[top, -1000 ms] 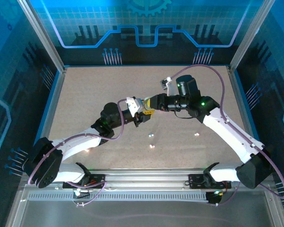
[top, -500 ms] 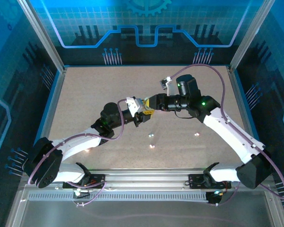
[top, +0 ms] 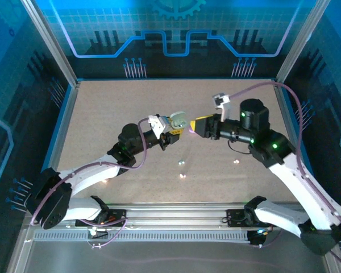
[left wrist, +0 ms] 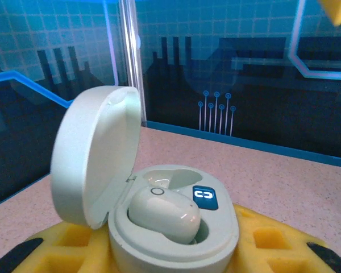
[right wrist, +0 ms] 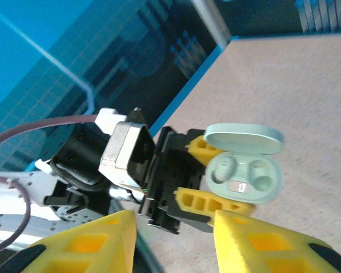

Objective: Insert the wireless bluetooth earbuds into the charging case

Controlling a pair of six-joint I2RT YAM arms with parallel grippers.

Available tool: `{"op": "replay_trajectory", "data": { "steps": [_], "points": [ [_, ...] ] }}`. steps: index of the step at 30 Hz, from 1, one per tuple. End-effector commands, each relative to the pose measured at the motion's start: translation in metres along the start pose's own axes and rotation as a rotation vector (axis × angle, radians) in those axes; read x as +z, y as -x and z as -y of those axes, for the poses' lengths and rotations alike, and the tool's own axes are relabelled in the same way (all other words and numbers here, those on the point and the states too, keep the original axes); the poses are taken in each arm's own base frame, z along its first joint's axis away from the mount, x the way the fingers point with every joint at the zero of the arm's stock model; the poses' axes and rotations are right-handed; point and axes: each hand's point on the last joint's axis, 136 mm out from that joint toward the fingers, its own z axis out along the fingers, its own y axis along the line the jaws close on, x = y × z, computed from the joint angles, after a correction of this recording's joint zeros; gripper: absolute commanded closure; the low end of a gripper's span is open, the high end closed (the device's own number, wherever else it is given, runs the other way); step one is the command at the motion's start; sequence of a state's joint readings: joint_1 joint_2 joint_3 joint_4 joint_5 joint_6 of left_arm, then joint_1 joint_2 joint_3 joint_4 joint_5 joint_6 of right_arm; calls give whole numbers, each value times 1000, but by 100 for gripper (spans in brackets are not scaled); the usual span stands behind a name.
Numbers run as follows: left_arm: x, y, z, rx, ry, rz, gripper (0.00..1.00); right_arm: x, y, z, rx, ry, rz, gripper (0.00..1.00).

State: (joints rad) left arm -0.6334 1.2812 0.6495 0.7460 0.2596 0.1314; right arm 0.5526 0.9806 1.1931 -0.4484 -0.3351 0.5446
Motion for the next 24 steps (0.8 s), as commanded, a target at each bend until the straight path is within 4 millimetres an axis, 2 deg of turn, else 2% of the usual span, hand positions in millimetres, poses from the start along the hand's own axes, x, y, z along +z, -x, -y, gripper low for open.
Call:
{"op": "replay_trajectory", "data": {
  "steps": [1, 5, 9, 16, 24],
  "points": [
    [-11, 21, -4, 38, 51, 57, 75, -12, -7, 54, 3, -246, 44, 59],
    [-23, 32, -3, 61, 68, 64, 75, -22, -33, 111, 160, -373, -21, 61],
    [-36, 44, -4, 87, 93, 77, 75, -8, -63, 145, 283, -356, -131, 60],
    [-49, 55, -5, 126, 125, 84, 75, 43, -113, 170, 413, -302, -396, 60],
    [-50, 55, -4, 123, 121, 83, 75, 113, -179, 175, 340, -313, -732, 62]
  ]
}}
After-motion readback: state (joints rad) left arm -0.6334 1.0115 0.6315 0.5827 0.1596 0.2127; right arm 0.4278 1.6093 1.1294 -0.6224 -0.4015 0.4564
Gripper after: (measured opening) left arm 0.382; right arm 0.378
